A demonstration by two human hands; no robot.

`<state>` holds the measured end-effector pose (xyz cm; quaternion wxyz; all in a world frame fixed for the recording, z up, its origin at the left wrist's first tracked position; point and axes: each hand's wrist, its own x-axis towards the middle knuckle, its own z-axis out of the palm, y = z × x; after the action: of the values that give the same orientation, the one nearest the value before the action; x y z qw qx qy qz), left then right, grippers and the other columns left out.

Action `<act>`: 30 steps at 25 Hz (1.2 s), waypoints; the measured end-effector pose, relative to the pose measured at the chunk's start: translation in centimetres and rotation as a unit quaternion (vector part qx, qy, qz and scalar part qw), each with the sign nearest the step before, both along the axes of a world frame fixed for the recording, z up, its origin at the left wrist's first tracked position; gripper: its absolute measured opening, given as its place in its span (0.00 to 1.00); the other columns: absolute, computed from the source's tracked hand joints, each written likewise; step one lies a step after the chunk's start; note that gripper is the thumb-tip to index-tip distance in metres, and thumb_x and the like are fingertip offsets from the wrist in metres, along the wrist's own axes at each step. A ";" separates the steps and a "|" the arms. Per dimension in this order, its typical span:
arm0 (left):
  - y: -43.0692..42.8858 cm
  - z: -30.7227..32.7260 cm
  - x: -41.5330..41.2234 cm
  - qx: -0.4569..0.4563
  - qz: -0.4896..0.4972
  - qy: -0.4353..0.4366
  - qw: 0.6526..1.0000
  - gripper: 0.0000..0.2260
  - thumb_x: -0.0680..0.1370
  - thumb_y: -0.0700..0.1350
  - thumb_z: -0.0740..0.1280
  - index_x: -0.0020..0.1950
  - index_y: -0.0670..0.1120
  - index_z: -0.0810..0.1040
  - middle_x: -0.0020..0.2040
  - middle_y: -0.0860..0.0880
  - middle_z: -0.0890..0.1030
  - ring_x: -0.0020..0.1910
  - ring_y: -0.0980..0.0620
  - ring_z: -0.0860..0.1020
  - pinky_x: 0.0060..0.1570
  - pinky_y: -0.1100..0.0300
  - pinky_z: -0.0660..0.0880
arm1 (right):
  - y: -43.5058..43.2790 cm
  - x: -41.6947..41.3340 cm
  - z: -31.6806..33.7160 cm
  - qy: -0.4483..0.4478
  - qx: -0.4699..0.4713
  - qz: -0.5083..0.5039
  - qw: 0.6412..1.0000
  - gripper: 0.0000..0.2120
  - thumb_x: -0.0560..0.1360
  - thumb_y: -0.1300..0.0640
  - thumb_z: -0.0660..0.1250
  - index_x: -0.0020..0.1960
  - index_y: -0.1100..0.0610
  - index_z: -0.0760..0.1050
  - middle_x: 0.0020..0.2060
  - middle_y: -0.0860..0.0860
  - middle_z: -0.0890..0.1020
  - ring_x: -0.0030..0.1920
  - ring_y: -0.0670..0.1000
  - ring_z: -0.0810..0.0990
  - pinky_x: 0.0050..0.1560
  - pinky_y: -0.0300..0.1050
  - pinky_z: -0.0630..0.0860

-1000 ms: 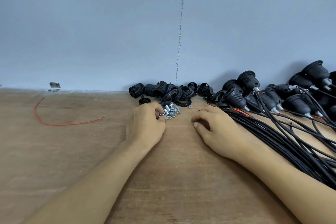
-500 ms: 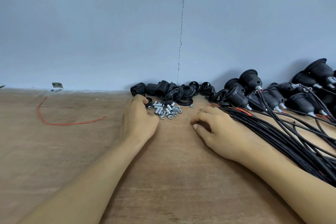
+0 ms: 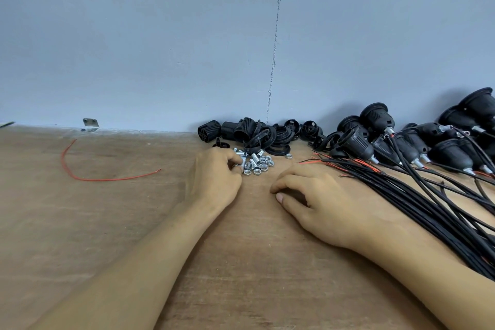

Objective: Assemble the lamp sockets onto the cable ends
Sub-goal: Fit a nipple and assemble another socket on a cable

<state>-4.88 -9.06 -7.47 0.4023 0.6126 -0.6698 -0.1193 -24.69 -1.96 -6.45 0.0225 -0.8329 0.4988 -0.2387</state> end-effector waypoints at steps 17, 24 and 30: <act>3.1 -0.1 -2.6 -0.113 -0.223 0.103 0.963 0.11 0.71 0.43 0.80 0.40 0.53 0.78 0.31 0.55 0.79 0.28 0.60 0.71 0.30 0.69 0.68 | -0.2 -0.5 1.0 -0.231 0.044 -0.036 0.971 0.10 0.79 0.55 0.69 0.58 0.44 0.83 0.43 0.38 0.86 0.46 0.39 0.83 0.51 0.34 0.76; 2.2 0.2 -1.0 -0.034 -0.059 -0.013 0.998 0.18 0.67 0.55 0.80 0.42 0.55 0.71 0.41 0.57 0.77 0.41 0.57 0.77 0.37 0.59 0.72 | -0.1 -0.5 0.9 -0.272 0.063 -0.085 0.957 0.05 0.77 0.54 0.72 0.43 0.46 0.84 0.35 0.41 0.85 0.38 0.37 0.81 0.42 0.26 0.71; 1.7 -0.4 -1.0 -0.008 -0.040 -0.027 0.999 0.08 0.72 0.53 0.77 0.44 0.54 0.81 0.42 0.53 0.81 0.43 0.52 0.79 0.42 0.57 0.74 | -0.1 -0.5 1.0 -0.276 0.061 -0.096 0.954 0.05 0.77 0.54 0.71 0.42 0.48 0.84 0.34 0.42 0.85 0.37 0.40 0.81 0.41 0.27 0.71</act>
<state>-5.88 -7.32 -7.87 0.3841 0.5851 -0.7053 -0.1130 -25.23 -2.02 -5.48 0.1868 -0.6800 0.5641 -0.4296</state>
